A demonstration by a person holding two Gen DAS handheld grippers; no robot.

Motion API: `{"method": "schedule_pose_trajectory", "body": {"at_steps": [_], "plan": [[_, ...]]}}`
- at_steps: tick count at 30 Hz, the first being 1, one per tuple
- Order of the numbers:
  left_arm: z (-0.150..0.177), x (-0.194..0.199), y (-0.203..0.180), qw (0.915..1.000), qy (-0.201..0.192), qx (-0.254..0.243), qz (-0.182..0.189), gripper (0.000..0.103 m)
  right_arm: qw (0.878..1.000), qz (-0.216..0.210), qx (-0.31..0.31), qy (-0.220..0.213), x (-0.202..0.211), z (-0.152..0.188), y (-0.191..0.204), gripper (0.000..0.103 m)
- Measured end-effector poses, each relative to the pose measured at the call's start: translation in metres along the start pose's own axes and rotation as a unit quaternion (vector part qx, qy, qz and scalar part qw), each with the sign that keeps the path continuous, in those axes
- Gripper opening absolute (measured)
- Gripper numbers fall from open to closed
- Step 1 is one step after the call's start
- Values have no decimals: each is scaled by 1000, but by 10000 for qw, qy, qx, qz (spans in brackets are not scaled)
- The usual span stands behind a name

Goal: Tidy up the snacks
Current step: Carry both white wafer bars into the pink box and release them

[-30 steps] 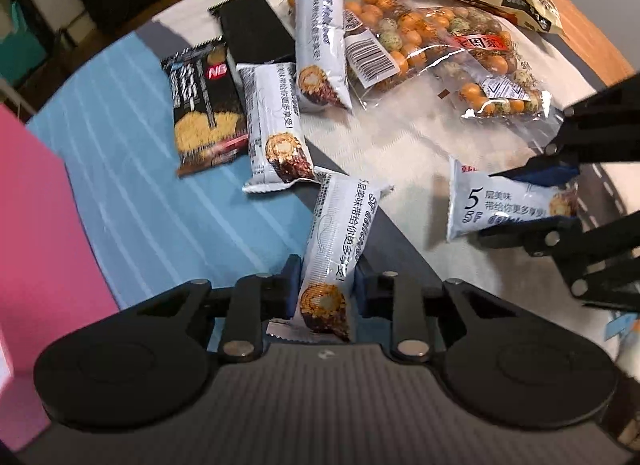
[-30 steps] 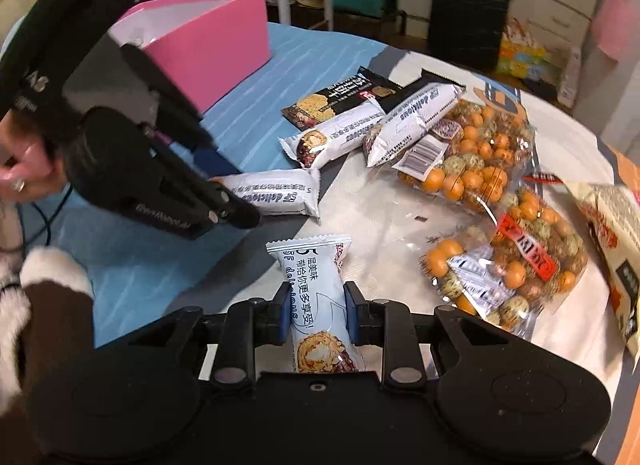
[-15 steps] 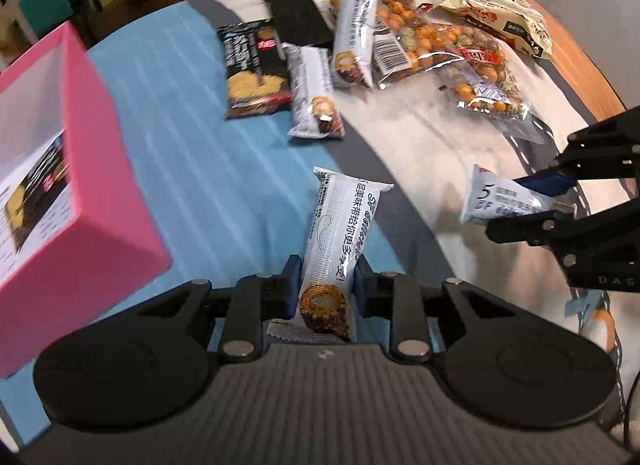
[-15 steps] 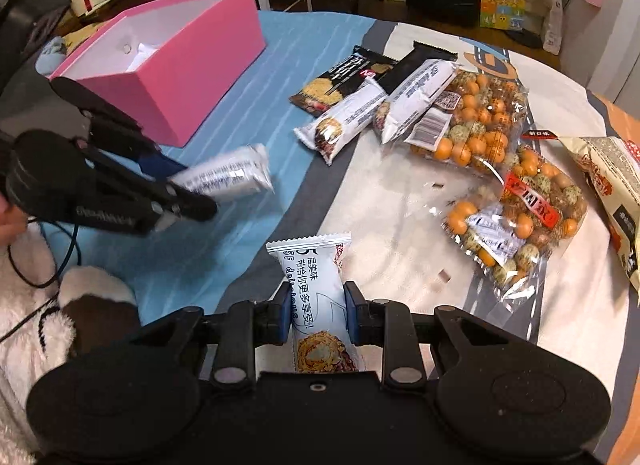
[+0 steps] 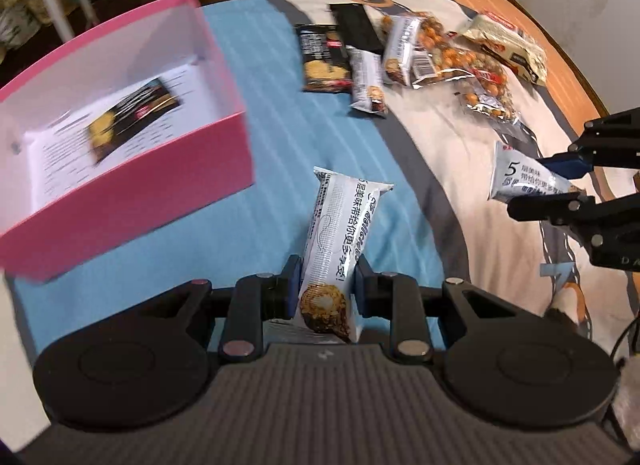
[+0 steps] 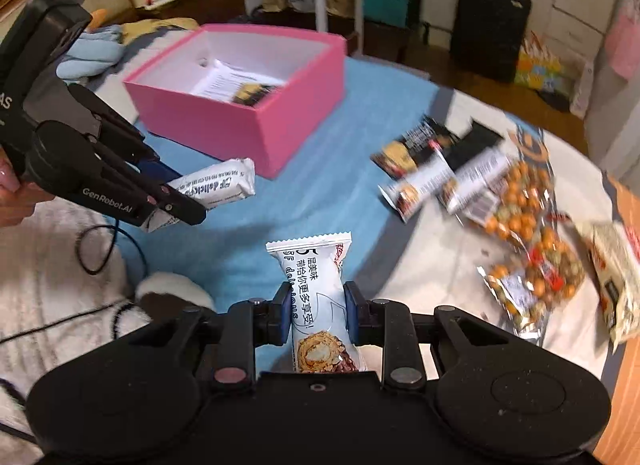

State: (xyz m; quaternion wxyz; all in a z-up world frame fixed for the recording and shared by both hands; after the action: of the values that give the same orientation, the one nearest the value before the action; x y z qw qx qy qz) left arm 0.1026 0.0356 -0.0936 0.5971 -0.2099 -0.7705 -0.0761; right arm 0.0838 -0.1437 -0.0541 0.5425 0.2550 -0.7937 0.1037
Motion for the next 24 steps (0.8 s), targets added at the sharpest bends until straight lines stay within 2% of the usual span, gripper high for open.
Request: {"method": "schedule_pose_trajectory", "body": {"at_steps": [2,6,11,17,20,24], "plan": [[7,16,6,9999,-12,95,37,26,9998,-119,130,-96,6,-9,11,30],[13,50,19,9992,-355,189,-78,26,9975,-305,488,-404,16,-33,34,30],[2,77,43,9957,-797,413,-218,26,9919,-385,834,-882,11,-74,52,30],[-28,71,87,9885,-997,1094,-310,26,9851,-403,1002,-1337,-20,-132,58,30],[-46,61,112,9817,-1088,1515,-381,26,9841,-403,971,-1434,-45,-158,54,30],[-67,46,140,9749,-1169,1836,-465,26,9843,-313,945,-1459,-78,-184,49,30]]}}
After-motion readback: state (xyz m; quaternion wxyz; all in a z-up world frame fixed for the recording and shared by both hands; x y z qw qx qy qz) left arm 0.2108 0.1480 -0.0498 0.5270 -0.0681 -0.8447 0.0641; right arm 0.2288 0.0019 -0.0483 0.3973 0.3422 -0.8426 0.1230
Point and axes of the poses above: each gripper's, at about its wrist camera, not at the fingertips, and x roughly against the way its jaws point, y to its left, z to its underside, the point moved 5 cm from there along -x, roughly the way its jaws point, and after that the axes turned 6 degrees about y, right-handed, at the moved point
